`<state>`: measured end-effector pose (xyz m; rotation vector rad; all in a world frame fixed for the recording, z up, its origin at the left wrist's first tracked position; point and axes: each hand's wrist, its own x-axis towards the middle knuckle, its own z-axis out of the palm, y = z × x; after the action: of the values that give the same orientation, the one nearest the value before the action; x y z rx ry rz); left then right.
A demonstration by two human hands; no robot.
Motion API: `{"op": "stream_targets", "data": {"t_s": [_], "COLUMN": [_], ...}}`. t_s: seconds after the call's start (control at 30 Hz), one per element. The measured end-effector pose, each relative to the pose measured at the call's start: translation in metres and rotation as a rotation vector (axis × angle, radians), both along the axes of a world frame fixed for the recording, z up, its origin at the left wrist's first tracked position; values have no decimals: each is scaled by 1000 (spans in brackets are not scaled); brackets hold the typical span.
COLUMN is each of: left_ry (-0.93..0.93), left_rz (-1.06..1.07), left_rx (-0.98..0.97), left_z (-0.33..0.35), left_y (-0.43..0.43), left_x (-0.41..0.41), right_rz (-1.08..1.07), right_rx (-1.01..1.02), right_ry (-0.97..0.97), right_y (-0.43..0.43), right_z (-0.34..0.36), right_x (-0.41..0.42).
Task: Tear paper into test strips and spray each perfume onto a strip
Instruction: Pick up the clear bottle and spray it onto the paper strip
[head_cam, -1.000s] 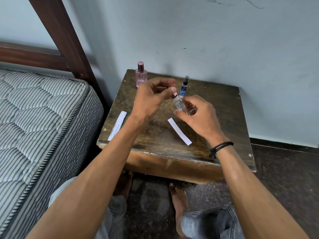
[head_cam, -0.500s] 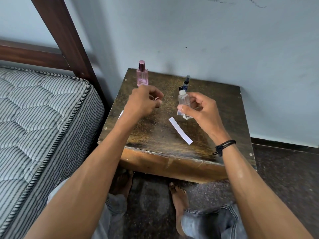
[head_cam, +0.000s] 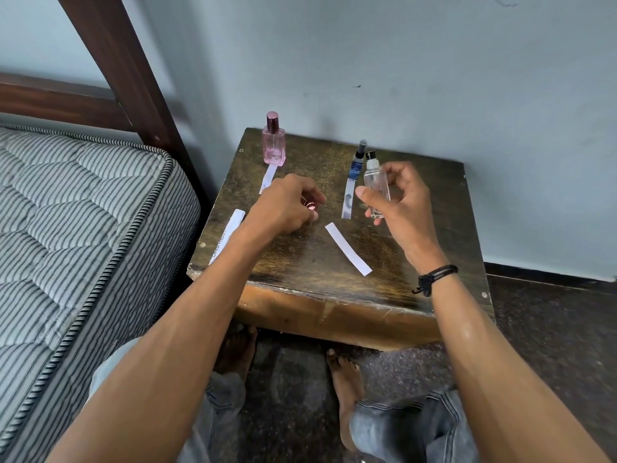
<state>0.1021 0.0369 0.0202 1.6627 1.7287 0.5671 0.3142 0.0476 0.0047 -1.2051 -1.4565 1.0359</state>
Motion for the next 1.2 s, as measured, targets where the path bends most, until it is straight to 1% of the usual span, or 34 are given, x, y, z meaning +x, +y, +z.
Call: {"op": "stream_targets", "data": {"t_s": [0.17, 0.27, 0.37, 0.47, 0.53, 0.63, 0.73, 1.2], "left_ry": [8, 28, 197, 361, 406, 407, 398, 404], "left_rz": [-39, -60, -147, -218, -240, -258, -263, -255], "left_rx": [7, 114, 262, 280, 263, 267, 280, 332], "left_z": [-1, -1, -6, -15, -19, -20, -21, -27], "left_y": [0, 1, -2, -7, -8, -9, -10, -6], "left_x": [1, 4, 12, 19, 22, 23, 23, 24], "right_rz": [-4, -13, -28, -44, -51, -54, -43, -42], "right_rx": [-9, -16, -38, -68, -94, -126, -138, -170], "right_ry": [-27, -3, 44, 82, 121, 182, 198, 139], "right_y": [-1, -2, -3, -5, -7, -9, -11, -10], "right_z": [1, 4, 8, 8, 8, 9, 11, 12], "right_x": [0, 0, -1, -2, -2, -1, -1, -4]}}
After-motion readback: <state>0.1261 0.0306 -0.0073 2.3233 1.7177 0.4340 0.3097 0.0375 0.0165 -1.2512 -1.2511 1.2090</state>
